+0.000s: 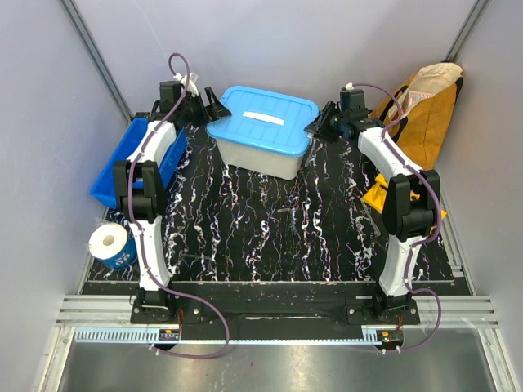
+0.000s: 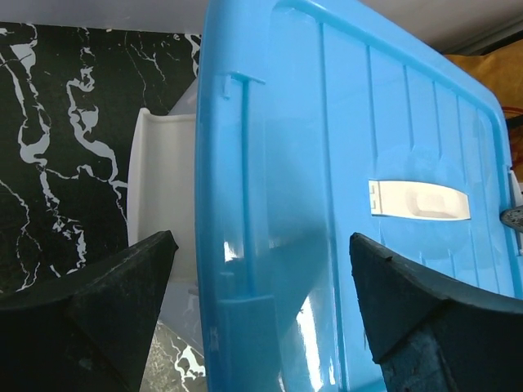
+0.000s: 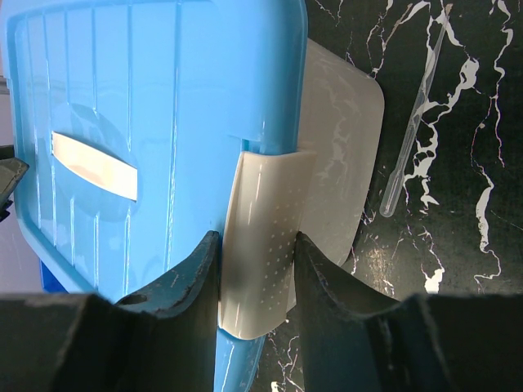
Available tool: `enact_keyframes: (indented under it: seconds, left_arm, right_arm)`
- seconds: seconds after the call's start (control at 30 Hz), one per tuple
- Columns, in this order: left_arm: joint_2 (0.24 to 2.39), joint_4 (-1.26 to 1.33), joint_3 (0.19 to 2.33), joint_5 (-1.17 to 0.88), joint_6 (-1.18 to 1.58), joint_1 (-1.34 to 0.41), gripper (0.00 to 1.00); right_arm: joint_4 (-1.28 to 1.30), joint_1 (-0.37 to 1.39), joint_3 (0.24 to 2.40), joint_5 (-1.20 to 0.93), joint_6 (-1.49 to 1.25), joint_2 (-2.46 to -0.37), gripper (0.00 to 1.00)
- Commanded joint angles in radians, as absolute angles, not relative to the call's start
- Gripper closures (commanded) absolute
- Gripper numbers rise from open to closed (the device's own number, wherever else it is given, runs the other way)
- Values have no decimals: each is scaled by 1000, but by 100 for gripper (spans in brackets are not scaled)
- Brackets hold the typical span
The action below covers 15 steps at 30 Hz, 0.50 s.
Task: Organize the chemistry lab equipment
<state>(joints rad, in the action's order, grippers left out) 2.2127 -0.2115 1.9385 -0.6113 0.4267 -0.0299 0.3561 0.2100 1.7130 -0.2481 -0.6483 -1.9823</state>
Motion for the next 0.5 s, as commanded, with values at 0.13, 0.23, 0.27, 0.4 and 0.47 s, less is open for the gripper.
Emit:
enact_keyframes:
  seconds: [0.13,0.23,0.27,0.4,0.47]
  left_arm:
    - [2140,-330,1982,-474,325,-26,6]
    - [2160,-347,1996,-479,324,-26,6]
    - [2167,-344,1996,-494,328,-25,6]
    - [2186,-344,1990,-499,334,-25,5]
    - [2178,-336,1979,-503,330,-21,5]
  right_arm:
    - [362,202,1741,-241,-589,-2013,74]
    - [362,202,1741,-242,-591,-2019,74]
    - [362,202,1744,-244,-594,-2020,74]
    - [362,202,1749,-244,-592,-2025,74]
    - [362,202,1753,-244,-588,-2026,74]
